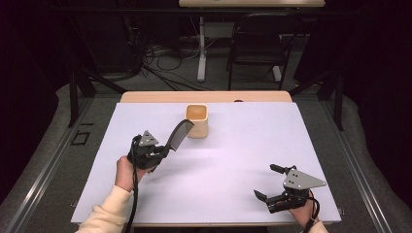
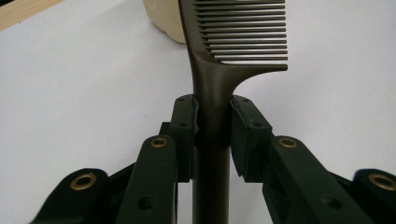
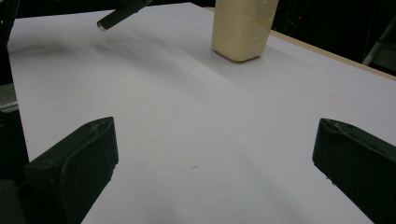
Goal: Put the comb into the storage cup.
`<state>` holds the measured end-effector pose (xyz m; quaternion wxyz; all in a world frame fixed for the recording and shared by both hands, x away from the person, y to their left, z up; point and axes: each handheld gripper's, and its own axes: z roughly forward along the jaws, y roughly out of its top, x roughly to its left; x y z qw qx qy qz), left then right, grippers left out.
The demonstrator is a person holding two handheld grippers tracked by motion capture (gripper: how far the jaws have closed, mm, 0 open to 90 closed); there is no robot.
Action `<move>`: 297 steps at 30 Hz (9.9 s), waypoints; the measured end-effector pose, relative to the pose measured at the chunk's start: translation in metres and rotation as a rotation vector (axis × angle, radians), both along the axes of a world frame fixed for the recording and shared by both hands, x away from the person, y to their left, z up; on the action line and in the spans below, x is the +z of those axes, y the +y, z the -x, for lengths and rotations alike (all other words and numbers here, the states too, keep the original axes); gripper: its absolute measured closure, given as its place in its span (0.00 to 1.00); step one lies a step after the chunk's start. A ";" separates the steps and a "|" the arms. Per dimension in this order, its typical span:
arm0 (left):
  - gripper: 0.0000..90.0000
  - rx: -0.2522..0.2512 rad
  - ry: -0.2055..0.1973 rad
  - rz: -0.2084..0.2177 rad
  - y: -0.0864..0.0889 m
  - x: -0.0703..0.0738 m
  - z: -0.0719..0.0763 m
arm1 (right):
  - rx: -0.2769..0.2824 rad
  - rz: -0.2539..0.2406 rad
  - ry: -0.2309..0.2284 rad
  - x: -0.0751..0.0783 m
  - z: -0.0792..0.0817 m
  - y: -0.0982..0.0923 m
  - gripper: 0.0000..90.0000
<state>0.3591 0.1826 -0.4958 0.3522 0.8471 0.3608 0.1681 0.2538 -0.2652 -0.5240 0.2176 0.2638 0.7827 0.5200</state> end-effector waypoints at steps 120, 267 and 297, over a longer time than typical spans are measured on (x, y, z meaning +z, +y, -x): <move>0.81 -0.017 -0.136 0.145 -0.025 0.059 -0.040 | -0.002 0.000 0.010 -0.001 -0.001 0.001 0.00; 0.81 0.006 -0.338 0.386 -0.082 0.054 -0.130 | 0.004 -0.007 0.011 -0.001 -0.001 -0.001 0.00; 0.80 0.010 -0.294 0.401 -0.083 0.034 -0.137 | 0.003 -0.011 0.010 -0.001 -0.001 -0.001 0.00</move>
